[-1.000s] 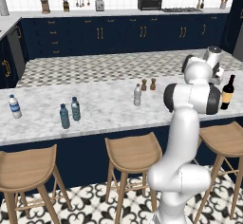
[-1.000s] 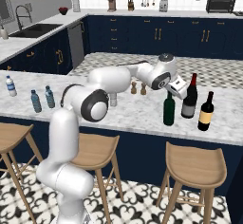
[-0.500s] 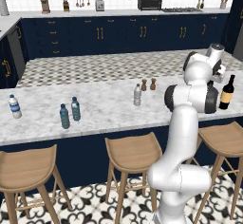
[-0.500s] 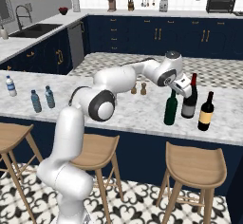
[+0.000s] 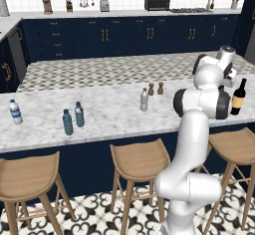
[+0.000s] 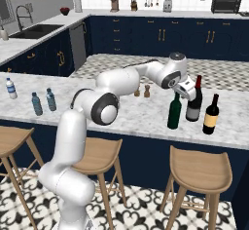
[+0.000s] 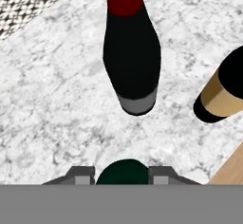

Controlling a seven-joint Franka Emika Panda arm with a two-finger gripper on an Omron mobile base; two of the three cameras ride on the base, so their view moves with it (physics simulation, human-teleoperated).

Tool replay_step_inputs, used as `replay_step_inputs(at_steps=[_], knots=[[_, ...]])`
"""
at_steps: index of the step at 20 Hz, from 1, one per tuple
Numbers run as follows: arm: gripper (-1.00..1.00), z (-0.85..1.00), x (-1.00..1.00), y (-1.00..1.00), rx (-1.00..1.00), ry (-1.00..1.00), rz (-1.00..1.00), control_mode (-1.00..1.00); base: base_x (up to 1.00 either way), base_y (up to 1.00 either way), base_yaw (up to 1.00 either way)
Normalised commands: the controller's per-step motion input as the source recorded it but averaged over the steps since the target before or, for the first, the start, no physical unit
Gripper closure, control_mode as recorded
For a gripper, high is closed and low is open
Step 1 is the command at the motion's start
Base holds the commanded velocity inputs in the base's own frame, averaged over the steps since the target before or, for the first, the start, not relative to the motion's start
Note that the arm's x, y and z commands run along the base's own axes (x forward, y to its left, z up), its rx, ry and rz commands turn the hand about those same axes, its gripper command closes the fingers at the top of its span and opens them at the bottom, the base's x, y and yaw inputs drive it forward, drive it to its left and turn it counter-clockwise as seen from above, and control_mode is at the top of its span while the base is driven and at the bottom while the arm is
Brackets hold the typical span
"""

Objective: Move the plastic bottles in the middle to the plastics group, and the glass bottles in the middle to the glass group.

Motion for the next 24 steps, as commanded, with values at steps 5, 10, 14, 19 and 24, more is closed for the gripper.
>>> replay_step_inputs(at_steps=[5,10,14,19,24], knots=[[-1.0,-0.24,0.0,0.05,-0.01,0.0,0.0,-1.0,0.0,0.0,0.0],[-1.0,0.13,-0.03,0.03,0.0,0.0,0.07,-1.0,0.0,0.0,0.0],[-1.0,0.36,-0.04,0.1,0.0,-0.05,0.1,-1.0,0.0,0.0,0.0],[-1.0,0.42,-0.19,0.2,-0.09,-0.12,0.16,-1.0,0.0,0.0,0.0],[-1.0,0.21,-0.43,0.51,-0.36,-0.08,0.18,-1.0,0.0,0.0,0.0]])
